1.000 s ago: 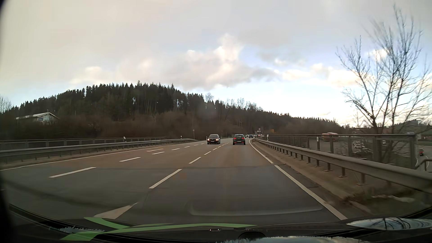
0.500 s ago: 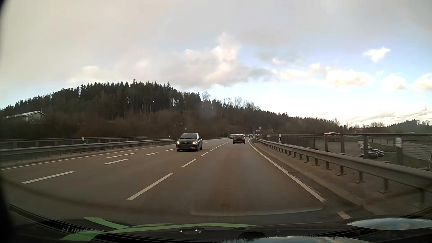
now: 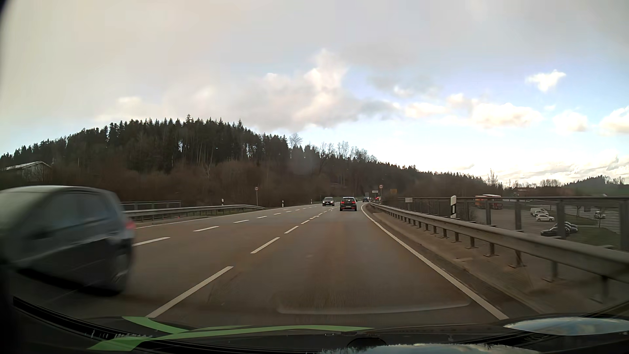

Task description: Follow the waypoints while adhering to traffic rules and regulations

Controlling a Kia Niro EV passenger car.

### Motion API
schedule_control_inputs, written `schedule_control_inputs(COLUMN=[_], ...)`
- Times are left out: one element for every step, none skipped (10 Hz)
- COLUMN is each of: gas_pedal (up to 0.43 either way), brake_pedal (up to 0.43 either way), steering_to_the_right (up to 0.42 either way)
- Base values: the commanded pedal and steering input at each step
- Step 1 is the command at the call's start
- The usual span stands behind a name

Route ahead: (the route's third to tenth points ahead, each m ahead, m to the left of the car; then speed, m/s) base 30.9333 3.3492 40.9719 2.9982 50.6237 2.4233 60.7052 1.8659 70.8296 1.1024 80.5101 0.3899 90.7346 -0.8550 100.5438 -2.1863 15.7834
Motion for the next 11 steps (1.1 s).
schedule_control_inputs(gas_pedal=[0.13,0.13,0.13,0.13,0.13,0.13,0.13,0.13,0.13,0.13,0.13], brake_pedal=[0.0,0.0,0.0,0.0,0.0,0.0,0.0,0.0,0.0,0.0,0.0], steering_to_the_right=[0.004,0.004,0.003,0.004,0.003,0.003,0.003,0.003,0.003,0.003,0.003])
